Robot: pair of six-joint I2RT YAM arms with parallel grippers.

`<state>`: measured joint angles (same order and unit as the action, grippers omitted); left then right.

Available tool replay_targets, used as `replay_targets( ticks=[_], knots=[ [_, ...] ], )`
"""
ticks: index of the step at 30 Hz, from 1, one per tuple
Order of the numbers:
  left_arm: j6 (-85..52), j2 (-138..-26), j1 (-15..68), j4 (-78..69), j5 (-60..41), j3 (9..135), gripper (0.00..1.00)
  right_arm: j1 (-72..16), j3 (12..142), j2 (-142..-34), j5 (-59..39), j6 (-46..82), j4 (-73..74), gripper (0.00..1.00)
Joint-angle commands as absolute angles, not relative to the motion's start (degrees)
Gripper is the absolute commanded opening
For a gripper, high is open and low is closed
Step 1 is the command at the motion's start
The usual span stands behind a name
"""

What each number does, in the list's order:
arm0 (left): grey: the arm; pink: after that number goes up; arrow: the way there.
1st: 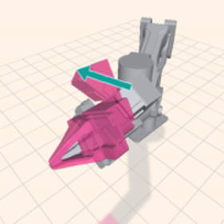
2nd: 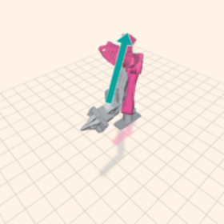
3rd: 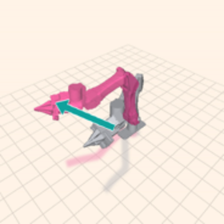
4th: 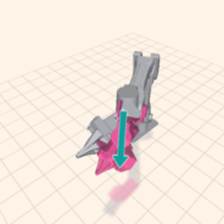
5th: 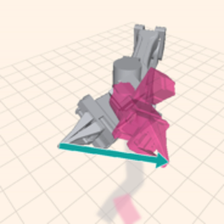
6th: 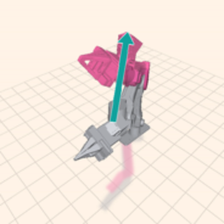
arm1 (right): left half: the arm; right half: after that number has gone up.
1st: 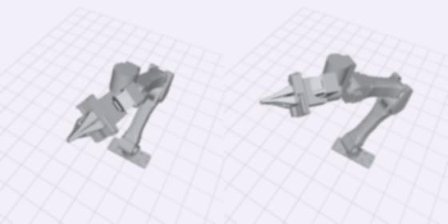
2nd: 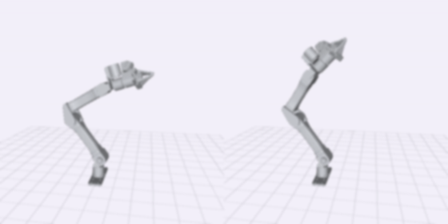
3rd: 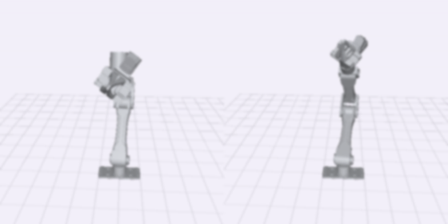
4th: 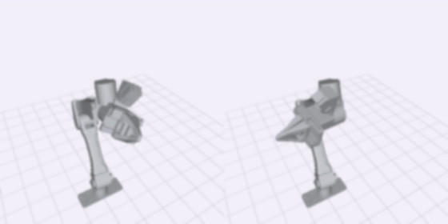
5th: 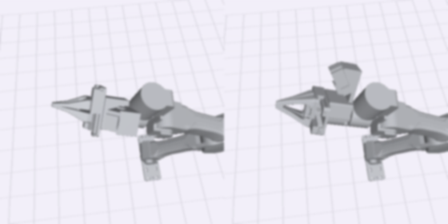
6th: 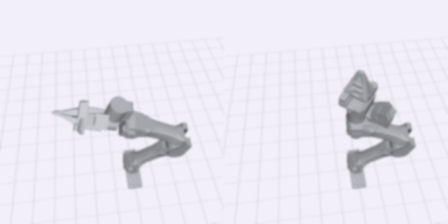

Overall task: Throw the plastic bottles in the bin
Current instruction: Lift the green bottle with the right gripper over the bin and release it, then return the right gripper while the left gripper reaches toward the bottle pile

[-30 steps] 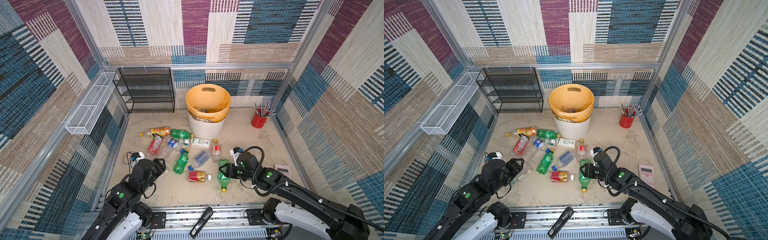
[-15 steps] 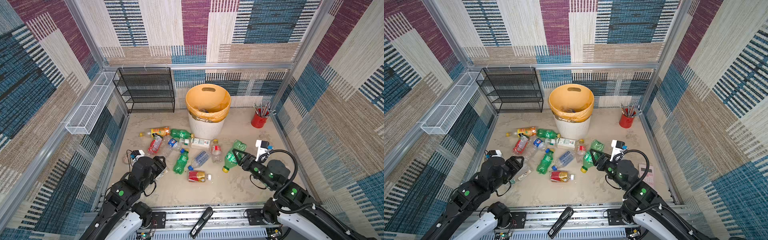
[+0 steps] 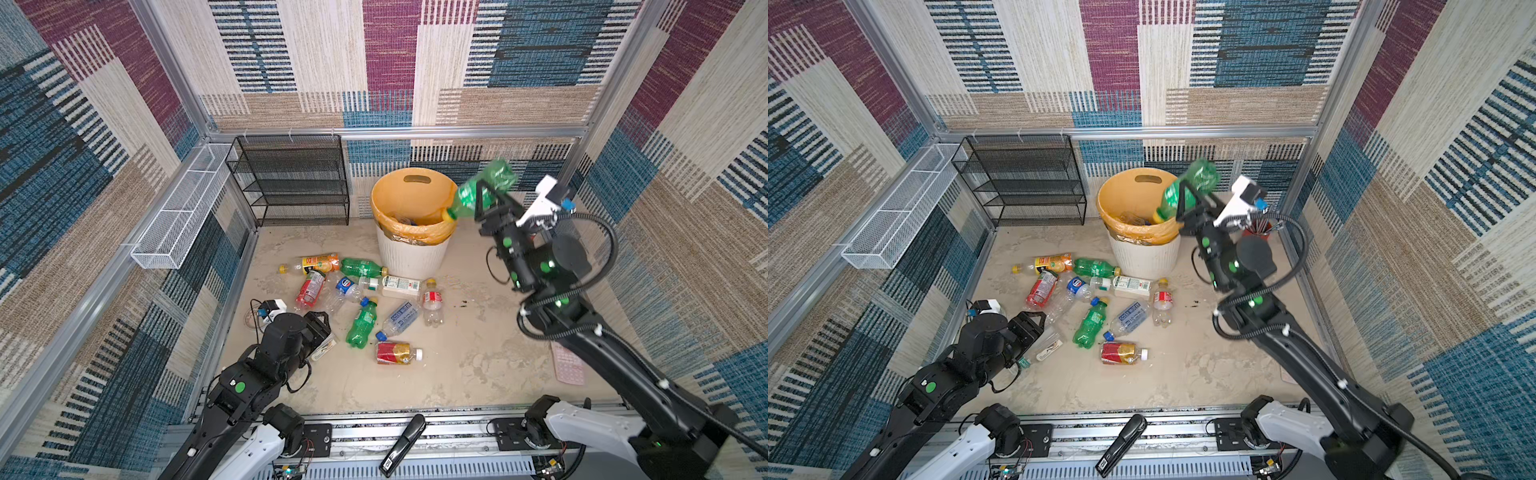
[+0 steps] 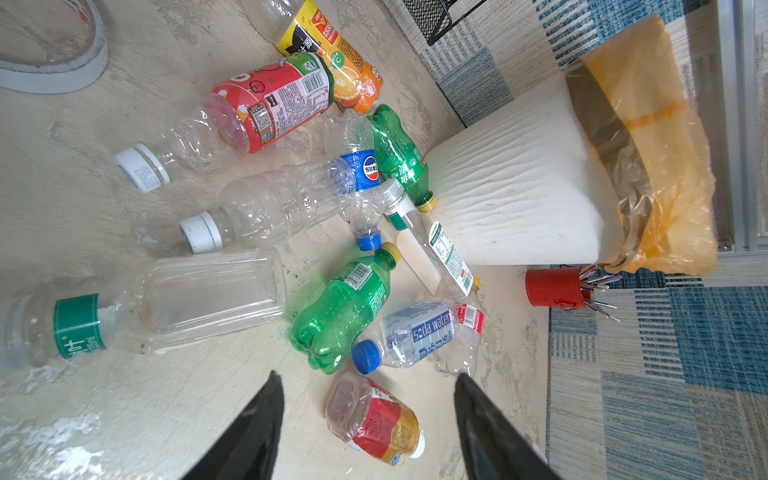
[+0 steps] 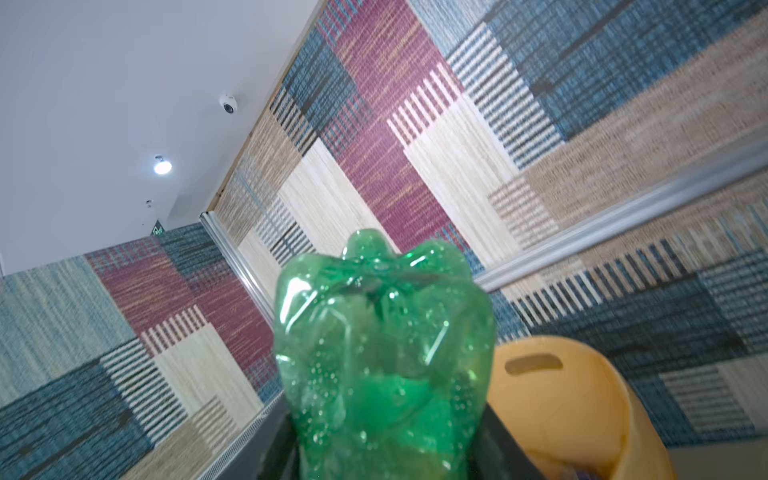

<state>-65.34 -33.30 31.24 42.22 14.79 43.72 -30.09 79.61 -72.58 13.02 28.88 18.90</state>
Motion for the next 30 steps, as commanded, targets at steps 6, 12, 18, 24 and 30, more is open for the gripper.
replay_targets(
  ticks=[6,12,18,24,30],
  knots=[
    [-64.86,-32.46,31.19,42.36,17.09,46.10,0.66,-25.92,112.82,-87.43,0.19,26.38,2.05,0.99],
    [-65.18,-31.29,31.20,42.16,17.76,44.98,0.66,-25.59,110.46,-80.22,2.19,21.81,-4.03,0.99],
    [-65.82,-31.84,31.20,41.26,17.40,43.71,0.66,-25.64,87.99,-66.98,1.60,25.47,-8.67,0.93],
    [-66.06,-32.13,31.18,41.76,17.23,43.34,0.66,-25.66,56.63,-54.68,-4.30,36.21,-17.81,0.83],
    [-66.43,-32.47,31.12,42.74,16.70,42.77,0.66,-25.66,33.99,-47.18,-9.75,42.21,-20.76,0.78]
  ],
)
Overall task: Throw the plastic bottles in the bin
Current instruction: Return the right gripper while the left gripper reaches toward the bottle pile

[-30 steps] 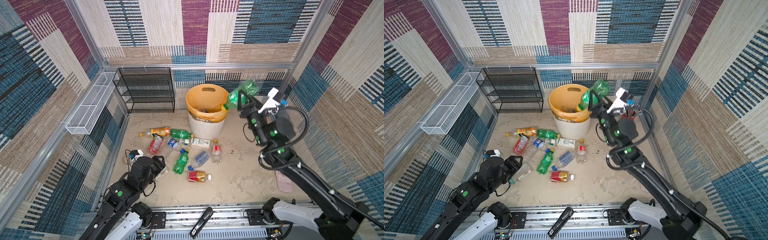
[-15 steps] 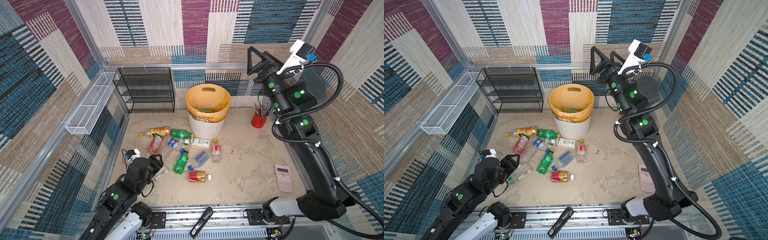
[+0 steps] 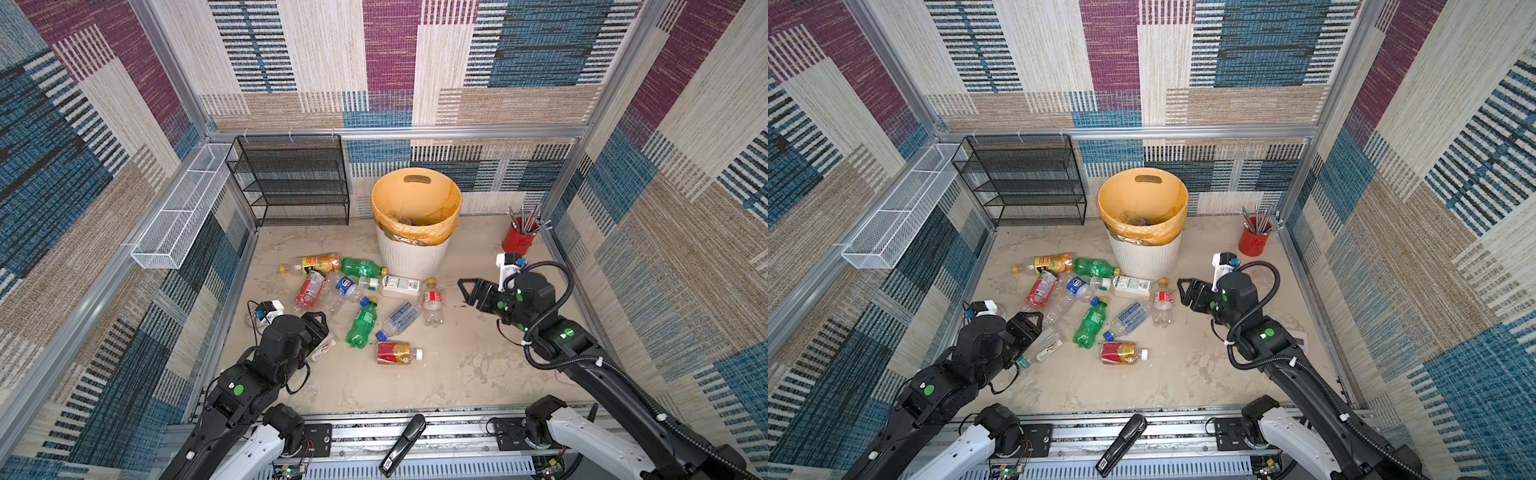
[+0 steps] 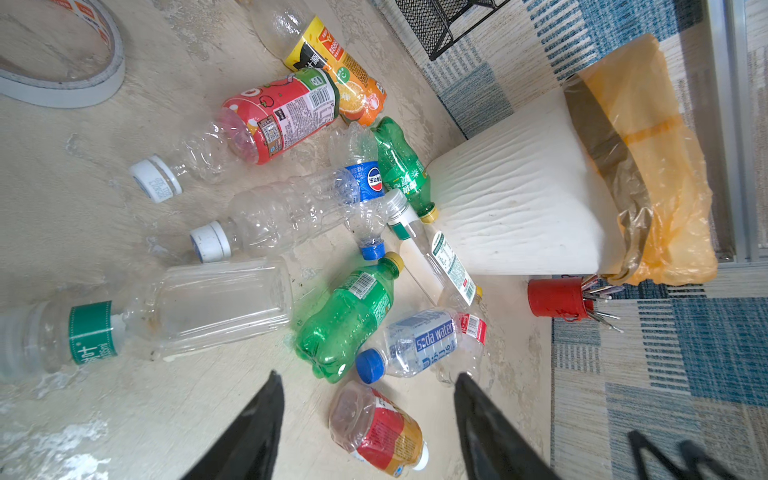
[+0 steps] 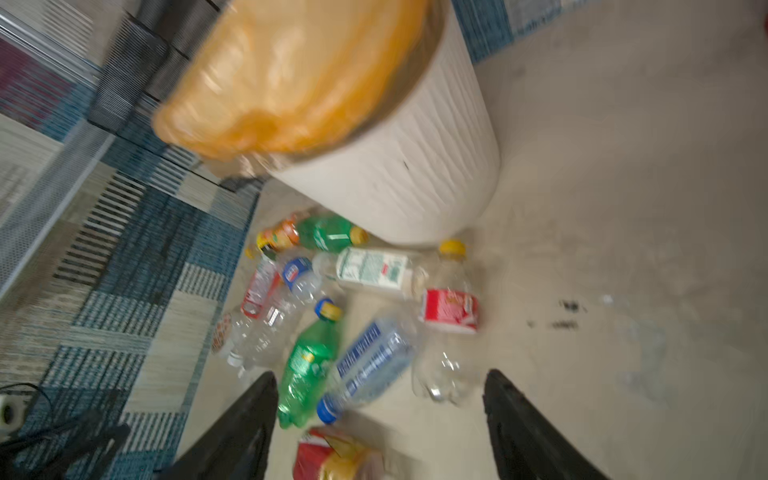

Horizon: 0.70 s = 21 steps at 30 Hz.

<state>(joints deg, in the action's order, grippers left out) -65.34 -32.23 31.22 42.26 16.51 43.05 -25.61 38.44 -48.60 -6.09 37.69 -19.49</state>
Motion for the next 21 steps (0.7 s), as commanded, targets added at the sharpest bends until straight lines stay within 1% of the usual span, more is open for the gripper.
replay_targets(
  ticks=[1,6,9,12,14,17,21],
  knots=[
    [-66.45,-32.80,31.11,42.89,16.46,42.72,0.66,-25.65,31.55,-46.90,-10.96,42.44,-20.66,0.78],
    [-65.06,-36.05,30.85,44.28,15.03,43.96,0.66,-25.62,25.54,-46.91,-14.22,43.55,-19.62,0.77],
    [-60.19,-40.98,30.08,44.55,12.19,46.52,0.65,-25.66,24.50,-46.64,-14.48,43.61,-19.00,0.77],
    [-47.29,-48.78,29.53,43.76,6.49,51.16,0.67,-25.63,24.45,-46.86,-14.59,43.12,-18.82,0.77],
    [-39.73,-54.93,29.53,47.88,4.43,56.32,0.69,-25.63,24.66,-47.19,-14.55,42.67,-18.89,0.77],
    [-30.01,-61.28,29.53,54.23,4.43,62.92,0.70,-25.66,24.90,-47.09,-14.00,42.19,-19.12,0.77],
    [-20.22,-63.62,29.53,57.76,7.71,67.07,0.71,-25.66,24.95,-46.95,-13.98,42.01,-19.07,0.77]
  ],
)
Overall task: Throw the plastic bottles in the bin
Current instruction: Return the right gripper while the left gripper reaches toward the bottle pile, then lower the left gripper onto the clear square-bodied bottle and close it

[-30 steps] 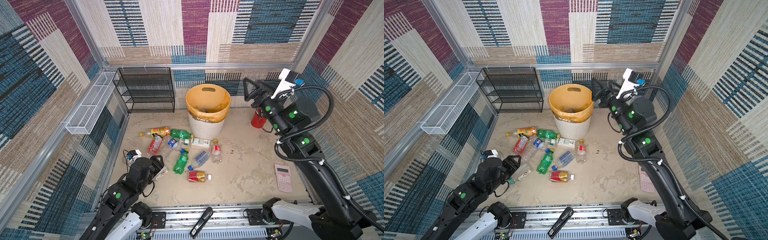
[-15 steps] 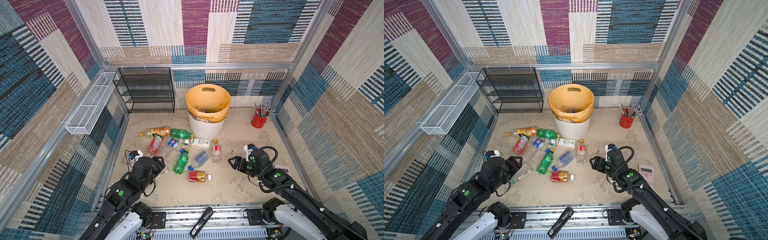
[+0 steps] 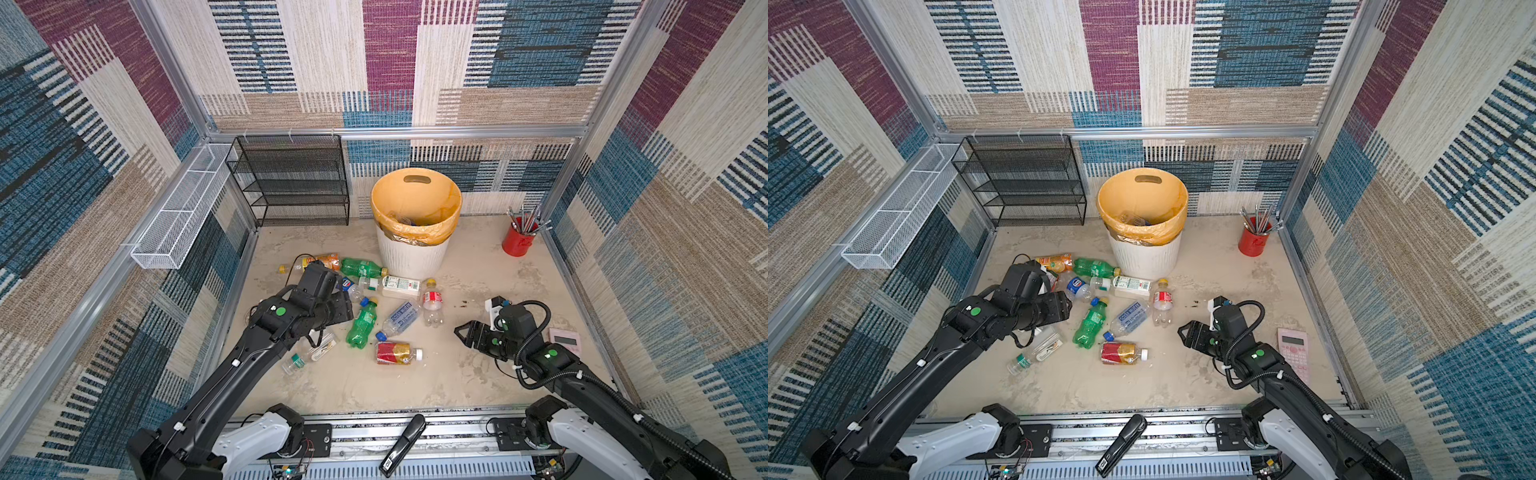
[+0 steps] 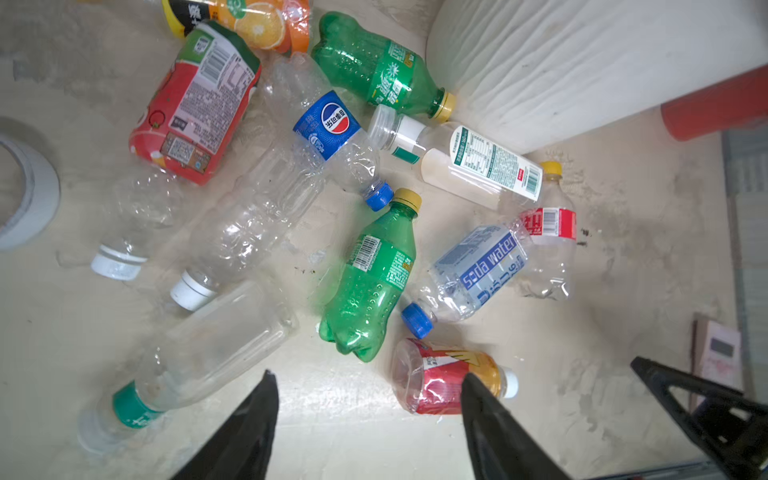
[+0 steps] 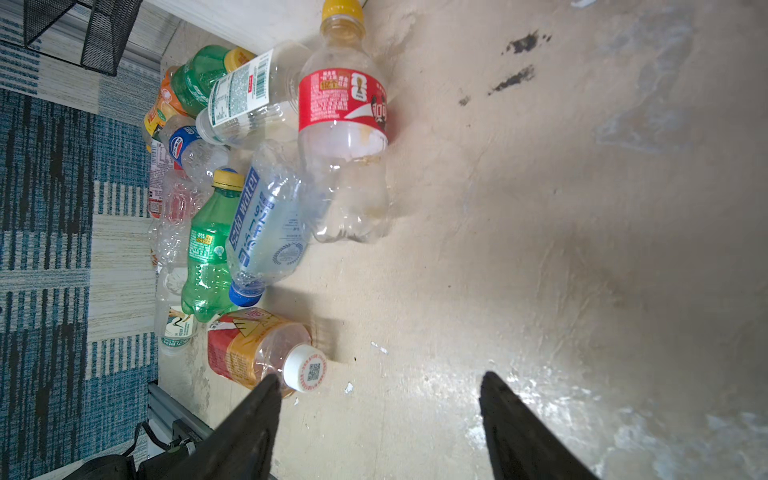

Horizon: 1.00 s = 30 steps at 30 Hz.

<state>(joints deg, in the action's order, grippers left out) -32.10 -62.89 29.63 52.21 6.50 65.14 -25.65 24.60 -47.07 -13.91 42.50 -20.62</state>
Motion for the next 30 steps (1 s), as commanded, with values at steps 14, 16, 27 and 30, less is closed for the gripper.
replay_targets(
  ticks=[14,16,27,30],
  knots=[
    [3.69,-71.46,29.39,64.73,14.45,66.97,0.67,-25.66,24.19,-46.87,-14.11,40.84,-19.07,0.77],
    [4.51,-73.55,28.81,65.13,13.98,67.15,0.63,-25.66,24.30,-46.83,-14.06,40.73,-19.18,0.77],
    [9.37,-84.21,26.68,66.89,19.27,66.56,0.74,-25.65,24.79,-46.13,-13.62,40.37,-20.60,0.77],
    [11.14,-86.48,26.54,66.39,20.79,65.28,0.76,-25.66,25.05,-46.04,-13.45,40.15,-21.13,0.77]
  ],
)
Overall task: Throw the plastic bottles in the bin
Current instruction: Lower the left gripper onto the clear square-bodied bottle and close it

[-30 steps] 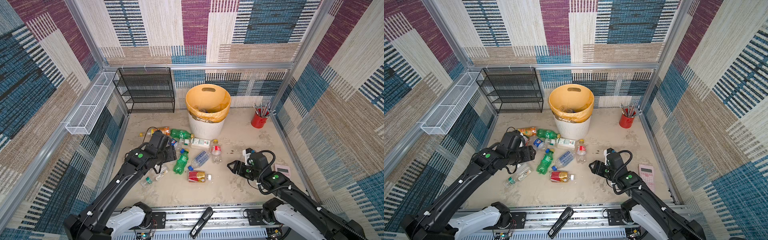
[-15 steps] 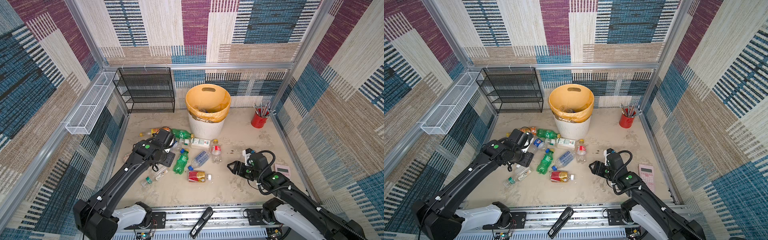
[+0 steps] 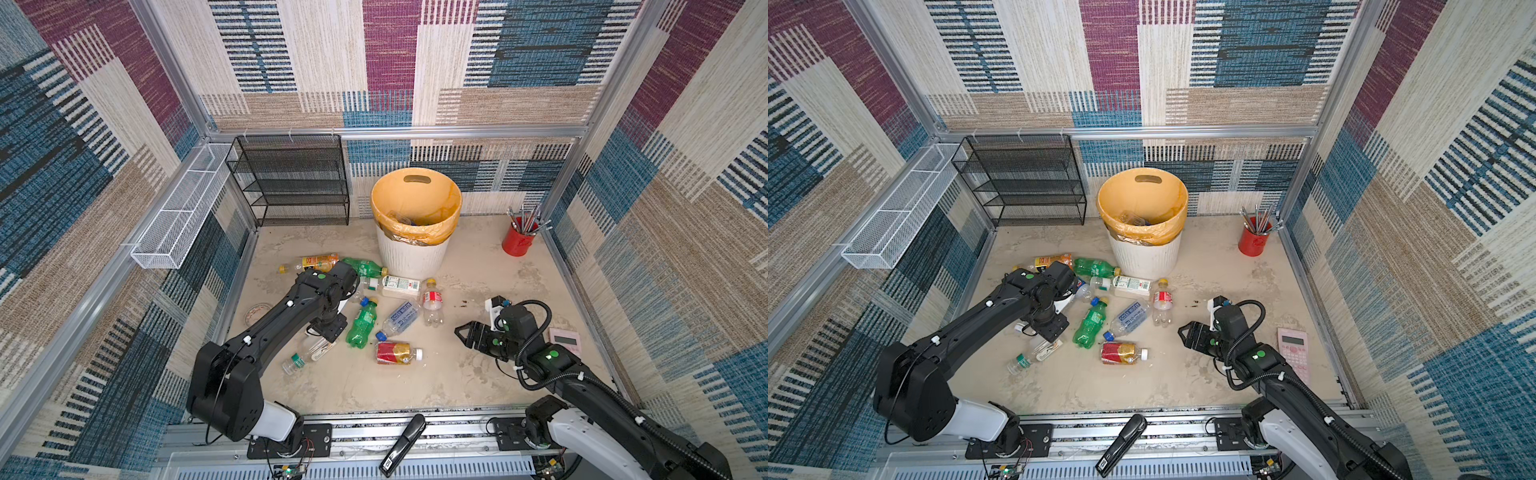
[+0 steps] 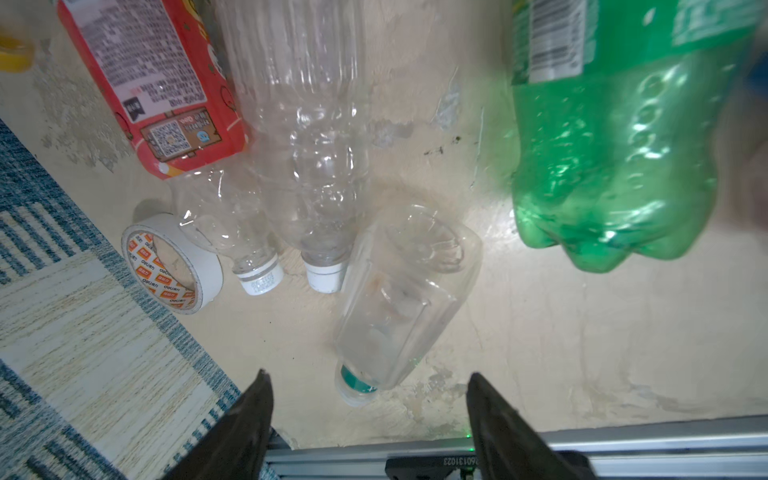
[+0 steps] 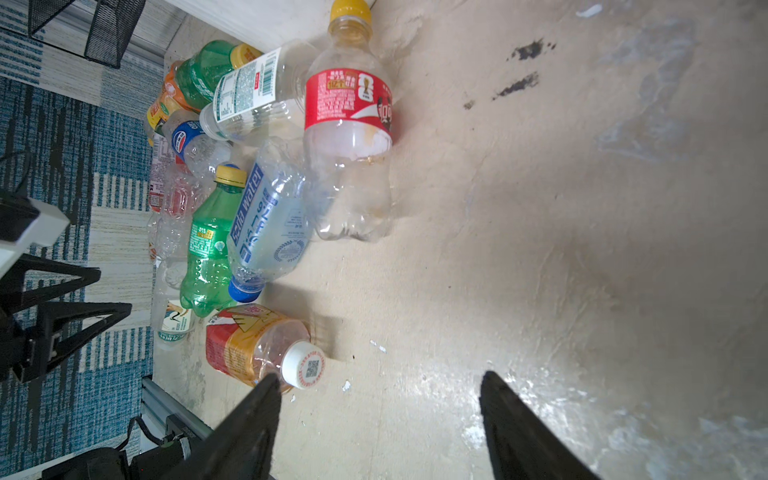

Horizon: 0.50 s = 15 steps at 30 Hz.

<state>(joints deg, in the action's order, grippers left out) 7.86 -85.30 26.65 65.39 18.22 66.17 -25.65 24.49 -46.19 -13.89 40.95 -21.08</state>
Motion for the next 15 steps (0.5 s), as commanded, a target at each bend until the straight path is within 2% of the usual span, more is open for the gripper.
replay_targets(
  ticks=[1,15],
  knots=[
    [11.54,-87.12,26.46,66.16,21.15,64.81,0.77,-25.59,25.13,-46.00,-13.41,40.03,-21.31,0.77],
    [15.68,-91.03,24.30,64.61,15.66,62.10,0.80,-25.62,25.11,-46.03,-12.91,39.98,-21.53,0.77]
  ],
)
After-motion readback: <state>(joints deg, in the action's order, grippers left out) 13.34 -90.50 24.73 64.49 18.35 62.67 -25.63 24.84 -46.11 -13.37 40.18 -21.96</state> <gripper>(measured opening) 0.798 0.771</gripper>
